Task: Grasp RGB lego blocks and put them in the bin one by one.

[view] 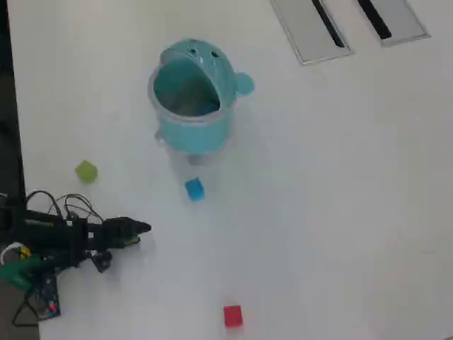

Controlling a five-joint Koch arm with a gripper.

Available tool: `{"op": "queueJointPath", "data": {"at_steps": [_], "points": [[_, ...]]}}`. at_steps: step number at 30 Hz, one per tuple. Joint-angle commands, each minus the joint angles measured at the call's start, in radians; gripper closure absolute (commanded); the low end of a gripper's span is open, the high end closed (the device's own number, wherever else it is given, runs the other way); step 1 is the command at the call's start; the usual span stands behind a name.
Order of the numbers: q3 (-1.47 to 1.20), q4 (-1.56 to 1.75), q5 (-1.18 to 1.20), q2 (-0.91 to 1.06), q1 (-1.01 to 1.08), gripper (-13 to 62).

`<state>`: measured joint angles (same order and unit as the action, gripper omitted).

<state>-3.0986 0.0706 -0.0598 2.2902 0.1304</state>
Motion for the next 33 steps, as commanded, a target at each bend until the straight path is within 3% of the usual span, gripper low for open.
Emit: {"op": "queueJointPath", "data": {"at_steps": [1,15,33], "points": [[-0.072,-0.094,-0.005,0.067,-0.006,15.3],[-0.071,0.0,-0.015,0.067,0.021,15.4],[-0.067,0.529,-0.403,0.067,0.241,16.3]]}}
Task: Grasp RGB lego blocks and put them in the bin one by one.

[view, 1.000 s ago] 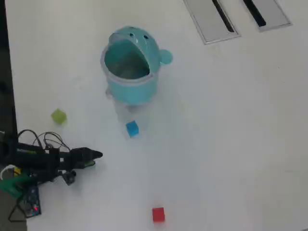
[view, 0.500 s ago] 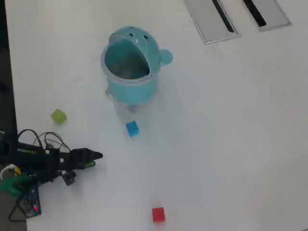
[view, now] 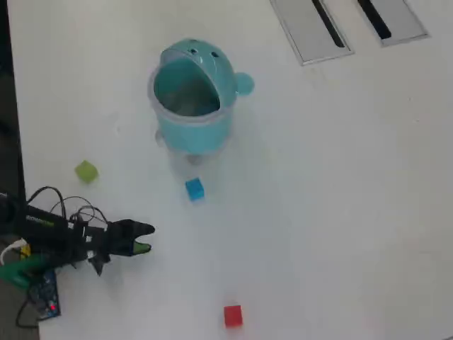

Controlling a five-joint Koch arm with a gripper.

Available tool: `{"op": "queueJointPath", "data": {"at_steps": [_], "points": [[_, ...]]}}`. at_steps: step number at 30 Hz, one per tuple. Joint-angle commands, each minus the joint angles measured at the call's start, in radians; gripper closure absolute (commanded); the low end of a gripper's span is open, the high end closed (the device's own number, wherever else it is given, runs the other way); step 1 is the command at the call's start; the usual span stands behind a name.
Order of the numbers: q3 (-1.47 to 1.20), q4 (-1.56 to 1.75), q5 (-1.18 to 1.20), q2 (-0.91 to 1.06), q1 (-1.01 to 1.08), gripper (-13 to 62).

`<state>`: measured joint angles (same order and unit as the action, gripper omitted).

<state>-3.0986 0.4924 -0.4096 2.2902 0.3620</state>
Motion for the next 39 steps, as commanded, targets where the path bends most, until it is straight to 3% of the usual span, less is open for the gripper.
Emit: {"op": "queueJointPath", "data": {"at_steps": [1,20,25,31,34,39], "points": [[-0.066,0.127,-0.075,0.067,0.012,16.3],[-0.057,0.341,-0.534,0.067,0.114,16.3],[-0.067,0.443,-0.759,0.067,0.121,16.0],[-0.069,0.448,-0.801,0.067,0.199,15.9],[-0.063,0.457,-1.048,0.067,0.267,15.6],[-0.06,0.469,-1.068,0.067,0.322,14.6]]}}
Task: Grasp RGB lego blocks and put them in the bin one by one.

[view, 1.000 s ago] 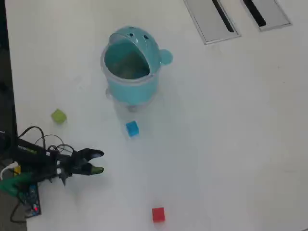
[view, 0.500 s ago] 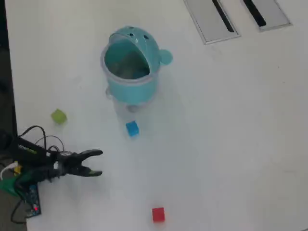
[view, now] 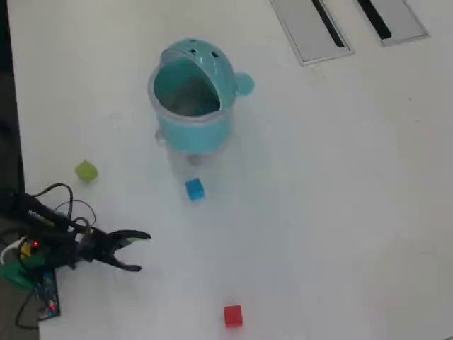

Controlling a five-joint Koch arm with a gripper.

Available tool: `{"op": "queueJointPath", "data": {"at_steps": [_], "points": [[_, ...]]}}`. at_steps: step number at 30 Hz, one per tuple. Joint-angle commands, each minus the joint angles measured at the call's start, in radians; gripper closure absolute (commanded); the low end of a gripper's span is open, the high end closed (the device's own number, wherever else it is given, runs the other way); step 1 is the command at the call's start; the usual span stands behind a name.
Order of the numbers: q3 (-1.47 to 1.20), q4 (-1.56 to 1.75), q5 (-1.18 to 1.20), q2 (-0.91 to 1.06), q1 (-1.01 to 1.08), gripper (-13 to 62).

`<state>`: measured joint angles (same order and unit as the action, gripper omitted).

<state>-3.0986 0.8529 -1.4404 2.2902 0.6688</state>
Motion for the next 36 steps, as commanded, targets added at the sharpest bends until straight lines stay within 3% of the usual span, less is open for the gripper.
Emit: {"op": "queueJointPath", "data": {"at_steps": [1,20,36], "points": [[-0.06,0.123,-0.037,0.067,0.028,14.6],[0.242,-0.089,-0.092,0.003,0.144,14.7],[0.555,0.077,-0.1,-0.546,0.186,17.1]]}}
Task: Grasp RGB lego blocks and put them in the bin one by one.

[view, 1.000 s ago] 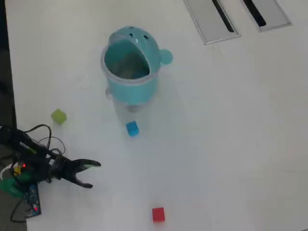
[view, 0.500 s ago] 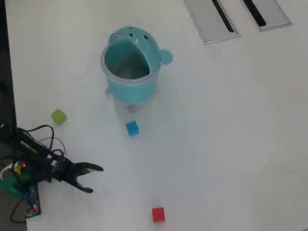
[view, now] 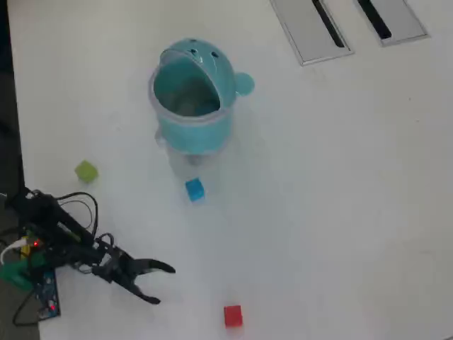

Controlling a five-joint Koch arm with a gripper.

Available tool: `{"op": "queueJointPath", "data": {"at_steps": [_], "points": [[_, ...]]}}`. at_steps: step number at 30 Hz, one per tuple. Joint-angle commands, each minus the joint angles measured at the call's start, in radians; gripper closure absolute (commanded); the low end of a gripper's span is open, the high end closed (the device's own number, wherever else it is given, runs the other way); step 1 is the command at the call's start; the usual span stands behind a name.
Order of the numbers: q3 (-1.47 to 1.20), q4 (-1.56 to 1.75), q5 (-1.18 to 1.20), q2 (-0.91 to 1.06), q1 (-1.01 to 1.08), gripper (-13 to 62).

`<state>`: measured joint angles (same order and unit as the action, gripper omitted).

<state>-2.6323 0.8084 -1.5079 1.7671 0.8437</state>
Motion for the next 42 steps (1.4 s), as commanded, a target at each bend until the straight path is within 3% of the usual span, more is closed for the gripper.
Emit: {"op": "queueJointPath", "data": {"at_steps": [1,19,34,42], "points": [[0.114,0.126,-0.031,-0.046,0.015,17.1],[0.565,0.091,-0.078,-0.4,0.101,16.3],[1.026,-0.169,-0.086,-0.652,0.138,15.8],[1.057,-0.259,-0.141,-0.667,0.129,15.6]]}}
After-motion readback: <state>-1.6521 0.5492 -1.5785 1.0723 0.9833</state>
